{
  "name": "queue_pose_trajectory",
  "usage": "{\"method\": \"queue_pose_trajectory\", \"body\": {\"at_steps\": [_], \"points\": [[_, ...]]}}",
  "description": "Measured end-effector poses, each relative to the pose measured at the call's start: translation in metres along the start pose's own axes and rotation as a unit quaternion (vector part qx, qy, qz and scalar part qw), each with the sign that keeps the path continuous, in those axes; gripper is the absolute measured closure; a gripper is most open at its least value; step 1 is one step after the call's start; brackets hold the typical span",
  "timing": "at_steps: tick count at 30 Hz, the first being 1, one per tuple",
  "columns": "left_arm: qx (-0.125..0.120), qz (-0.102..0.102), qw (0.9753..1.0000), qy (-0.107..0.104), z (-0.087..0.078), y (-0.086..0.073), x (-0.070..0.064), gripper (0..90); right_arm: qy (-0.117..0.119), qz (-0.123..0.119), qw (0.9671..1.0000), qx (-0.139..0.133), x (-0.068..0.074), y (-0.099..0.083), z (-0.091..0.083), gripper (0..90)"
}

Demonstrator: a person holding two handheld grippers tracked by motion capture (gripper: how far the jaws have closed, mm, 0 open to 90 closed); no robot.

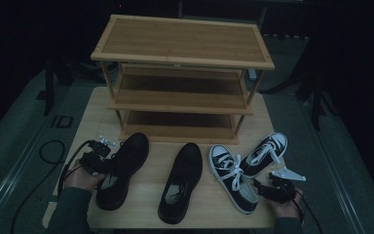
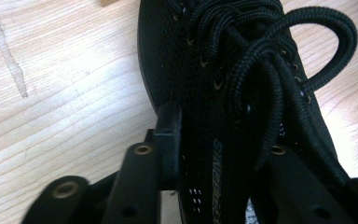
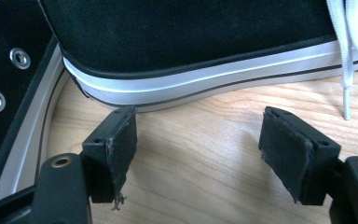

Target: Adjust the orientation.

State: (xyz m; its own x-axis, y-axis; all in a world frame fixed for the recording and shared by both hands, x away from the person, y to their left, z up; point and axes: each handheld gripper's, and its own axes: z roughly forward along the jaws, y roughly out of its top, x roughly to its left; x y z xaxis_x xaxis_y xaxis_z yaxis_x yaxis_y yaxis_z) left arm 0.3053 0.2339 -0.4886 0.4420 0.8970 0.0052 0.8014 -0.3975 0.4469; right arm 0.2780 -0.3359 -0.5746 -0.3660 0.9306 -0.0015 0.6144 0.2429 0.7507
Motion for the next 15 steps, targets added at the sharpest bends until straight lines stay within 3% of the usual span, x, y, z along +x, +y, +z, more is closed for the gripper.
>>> {"method": "queue_pose_trajectory", "body": {"at_steps": [5,15], "points": [[0.005,0.0,1.0,-0.002,-0.0012,0.0014,-0.0008,77.7,0.0,0.0,1.0,0.0,0.0,0.0,0.0,27.6],[-0.014,-0.015,0.9998,-0.004,-0.0061,-0.0003,0.0001,80.6,0.0,0.0,1.0,0.0,0.0,-0.0001,0.0,27.6]]}}
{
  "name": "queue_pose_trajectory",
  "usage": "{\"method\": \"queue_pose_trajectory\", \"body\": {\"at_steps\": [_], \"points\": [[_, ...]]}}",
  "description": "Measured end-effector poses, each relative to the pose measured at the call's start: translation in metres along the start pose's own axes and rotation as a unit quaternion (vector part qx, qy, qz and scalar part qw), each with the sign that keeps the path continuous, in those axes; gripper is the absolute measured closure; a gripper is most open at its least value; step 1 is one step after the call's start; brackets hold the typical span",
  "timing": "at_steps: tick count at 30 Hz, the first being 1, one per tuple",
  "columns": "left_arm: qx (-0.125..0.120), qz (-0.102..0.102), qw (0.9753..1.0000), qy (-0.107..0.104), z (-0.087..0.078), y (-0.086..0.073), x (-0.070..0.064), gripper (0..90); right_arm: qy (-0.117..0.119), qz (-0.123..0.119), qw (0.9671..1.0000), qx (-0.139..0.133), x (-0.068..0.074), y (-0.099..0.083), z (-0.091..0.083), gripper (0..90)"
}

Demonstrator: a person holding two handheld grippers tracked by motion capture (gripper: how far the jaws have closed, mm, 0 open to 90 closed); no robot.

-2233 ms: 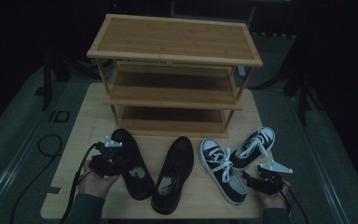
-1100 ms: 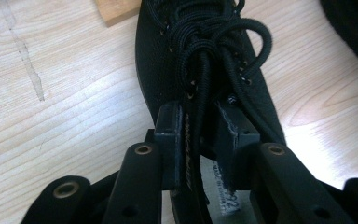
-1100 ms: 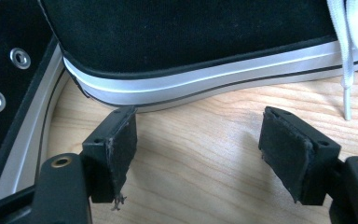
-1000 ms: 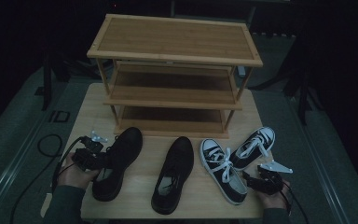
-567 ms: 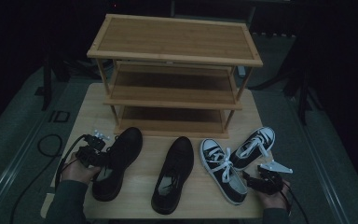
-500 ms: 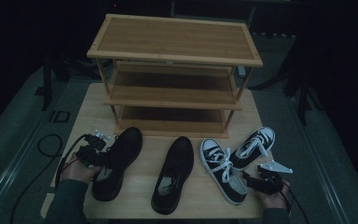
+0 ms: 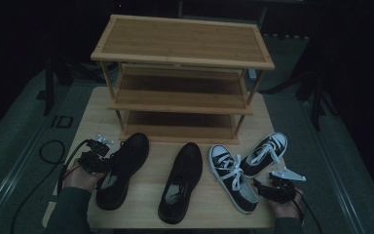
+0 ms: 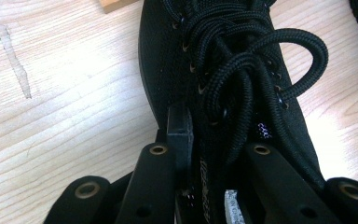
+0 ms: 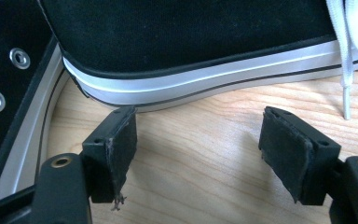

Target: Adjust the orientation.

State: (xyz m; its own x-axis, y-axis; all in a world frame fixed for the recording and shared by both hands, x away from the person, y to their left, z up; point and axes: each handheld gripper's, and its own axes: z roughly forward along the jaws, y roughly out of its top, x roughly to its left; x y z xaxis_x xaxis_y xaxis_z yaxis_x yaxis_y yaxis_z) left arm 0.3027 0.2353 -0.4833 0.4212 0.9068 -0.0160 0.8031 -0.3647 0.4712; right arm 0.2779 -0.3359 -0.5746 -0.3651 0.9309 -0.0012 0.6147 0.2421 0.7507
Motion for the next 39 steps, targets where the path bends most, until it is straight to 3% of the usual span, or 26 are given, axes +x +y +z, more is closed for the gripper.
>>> {"method": "queue_pose_trajectory", "body": {"at_steps": [7,15,39], "points": [[-0.029,-0.016,0.9995,-0.005,-0.006,0.001,-0.001,81.6,0.0,0.0,1.0,0.0,0.0,0.0,0.0,27.6],[-0.045,-0.027,0.9985,-0.013,-0.012,0.006,0.001,81.6,0.0,0.0,1.0,0.0,0.0,0.0,0.0,27.6],[-0.047,-0.018,0.9986,-0.019,-0.007,0.014,-0.003,81.4,0.0,0.0,1.0,0.0,0.0,0.0,0.0,27.6]]}}
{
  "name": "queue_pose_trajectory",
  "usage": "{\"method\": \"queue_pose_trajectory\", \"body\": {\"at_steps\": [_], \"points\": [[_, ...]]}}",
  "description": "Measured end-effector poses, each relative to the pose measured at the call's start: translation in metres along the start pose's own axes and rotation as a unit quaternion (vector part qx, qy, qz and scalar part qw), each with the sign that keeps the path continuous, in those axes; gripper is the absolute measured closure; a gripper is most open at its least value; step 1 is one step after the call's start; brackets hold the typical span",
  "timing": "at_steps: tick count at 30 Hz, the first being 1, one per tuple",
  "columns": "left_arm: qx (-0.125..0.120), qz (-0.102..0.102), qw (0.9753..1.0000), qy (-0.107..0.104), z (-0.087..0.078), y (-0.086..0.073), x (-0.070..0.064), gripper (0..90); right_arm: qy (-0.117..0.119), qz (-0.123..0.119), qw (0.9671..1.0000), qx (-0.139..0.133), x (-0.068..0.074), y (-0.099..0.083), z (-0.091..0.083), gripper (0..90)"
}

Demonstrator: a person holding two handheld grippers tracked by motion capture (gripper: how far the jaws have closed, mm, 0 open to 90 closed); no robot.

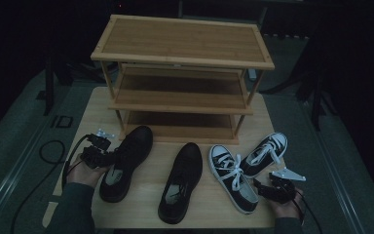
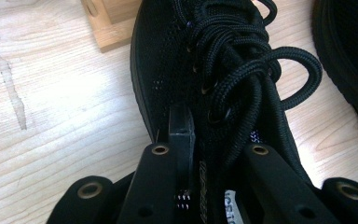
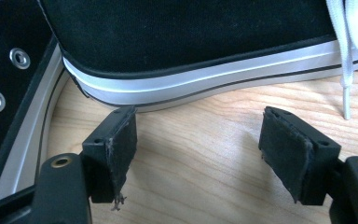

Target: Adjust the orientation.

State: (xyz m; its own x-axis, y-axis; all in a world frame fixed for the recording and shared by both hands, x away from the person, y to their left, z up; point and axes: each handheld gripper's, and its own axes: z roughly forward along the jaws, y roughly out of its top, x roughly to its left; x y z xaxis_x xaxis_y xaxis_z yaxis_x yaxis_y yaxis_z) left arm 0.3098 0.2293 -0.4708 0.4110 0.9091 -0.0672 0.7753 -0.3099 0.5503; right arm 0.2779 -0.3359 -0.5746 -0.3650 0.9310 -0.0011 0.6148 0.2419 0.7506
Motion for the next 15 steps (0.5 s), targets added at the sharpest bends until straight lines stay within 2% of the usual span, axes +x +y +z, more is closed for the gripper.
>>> {"method": "queue_pose_trajectory", "body": {"at_steps": [15], "points": [[0.004,0.003,0.9999,-0.01,0.0064,0.0002,-0.0005,81.3,0.0,0.0,1.0,0.0,0.0,0.0,0.0,27.6]]}}
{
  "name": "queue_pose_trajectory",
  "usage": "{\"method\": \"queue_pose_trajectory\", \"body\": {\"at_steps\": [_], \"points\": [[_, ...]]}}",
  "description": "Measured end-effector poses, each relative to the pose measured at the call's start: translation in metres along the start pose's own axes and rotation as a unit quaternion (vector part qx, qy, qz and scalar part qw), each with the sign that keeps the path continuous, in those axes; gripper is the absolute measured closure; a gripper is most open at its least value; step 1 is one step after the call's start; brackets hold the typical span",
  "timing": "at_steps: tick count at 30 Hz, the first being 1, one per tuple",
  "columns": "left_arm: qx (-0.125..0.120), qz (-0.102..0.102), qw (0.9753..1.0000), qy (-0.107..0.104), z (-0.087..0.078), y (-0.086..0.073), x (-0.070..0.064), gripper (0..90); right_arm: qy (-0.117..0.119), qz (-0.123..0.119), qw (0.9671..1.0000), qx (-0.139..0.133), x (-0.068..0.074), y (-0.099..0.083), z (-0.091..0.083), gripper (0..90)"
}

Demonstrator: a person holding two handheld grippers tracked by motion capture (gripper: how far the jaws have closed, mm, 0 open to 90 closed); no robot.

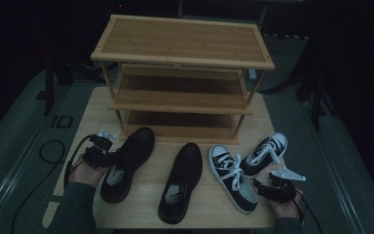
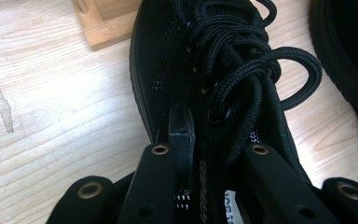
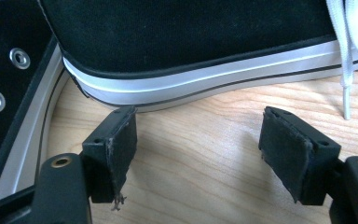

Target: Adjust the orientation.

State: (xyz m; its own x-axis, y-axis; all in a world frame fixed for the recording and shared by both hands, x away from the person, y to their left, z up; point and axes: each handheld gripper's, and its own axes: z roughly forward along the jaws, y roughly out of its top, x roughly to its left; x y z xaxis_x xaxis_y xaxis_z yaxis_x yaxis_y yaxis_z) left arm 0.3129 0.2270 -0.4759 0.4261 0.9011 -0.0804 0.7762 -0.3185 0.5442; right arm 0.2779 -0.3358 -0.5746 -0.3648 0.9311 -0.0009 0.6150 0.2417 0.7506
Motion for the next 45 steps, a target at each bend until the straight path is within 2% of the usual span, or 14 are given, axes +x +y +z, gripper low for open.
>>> {"method": "queue_pose_trajectory", "body": {"at_steps": [8,14,22,26,27,28,29,32,37,40,44,45], "points": [[0.005,0.011,0.9999,-0.007,0.004,0.003,0.0,81.3,0.0,0.0,1.0,0.0,0.0,0.0,0.0,27.6],[0.017,0.036,0.9991,-0.014,0.011,0.009,0.002,81.3,0.0,0.0,1.0,0.0,0.0,0.0,0.0,27.6],[0.019,0.067,0.9974,-0.022,0.018,0.015,0.009,81.3,0.0,0.0,1.0,0.0,0.0,0.0,0.0,27.6],[0.018,0.066,0.9972,-0.031,0.018,0.015,0.01,79.3,0.0,0.0,1.0,0.0,0.0,0.0,0.0,27.6],[0.01,0.059,0.9974,-0.04,0.015,0.015,0.011,77.0,0.0,0.0,1.0,0.0,0.0,0.0,0.0,27.6],[0.001,0.051,0.9977,-0.044,0.012,0.015,0.011,70.5,0.0,0.0,1.0,0.0,0.0,0.0,0.0,27.6],[-0.004,0.047,0.9979,-0.044,0.008,0.015,0.012,66.3,0.0,0.0,1.0,0.0,0.0,0.0,0.0,27.6],[-0.012,0.045,0.9982,-0.039,-0.002,0.015,0.011,61.9,0.0,0.0,1.0,0.0,0.0,0.0,0.0,27.6],[-0.054,0.03,0.9974,-0.038,-0.024,0.017,0.008,55.3,0.0,0.0,1.0,0.0,0.0,0.0,0.0,27.6],[-0.064,0.021,0.9971,-0.036,-0.03,0.019,0.004,48.0,0.0,0.0,1.0,0.0,0.0,0.0,0.0,27.6],[-0.072,0.016,0.9967,-0.032,-0.035,0.022,-0.004,43.5,0.0,-0.001,1.0,0.0,0.0,0.0,0.0,27.6],[-0.081,0.015,0.9959,-0.038,-0.036,0.021,-0.008,43.3,0.0,-0.001,1.0,0.0,0.0,0.0,0.0,27.6]]}}
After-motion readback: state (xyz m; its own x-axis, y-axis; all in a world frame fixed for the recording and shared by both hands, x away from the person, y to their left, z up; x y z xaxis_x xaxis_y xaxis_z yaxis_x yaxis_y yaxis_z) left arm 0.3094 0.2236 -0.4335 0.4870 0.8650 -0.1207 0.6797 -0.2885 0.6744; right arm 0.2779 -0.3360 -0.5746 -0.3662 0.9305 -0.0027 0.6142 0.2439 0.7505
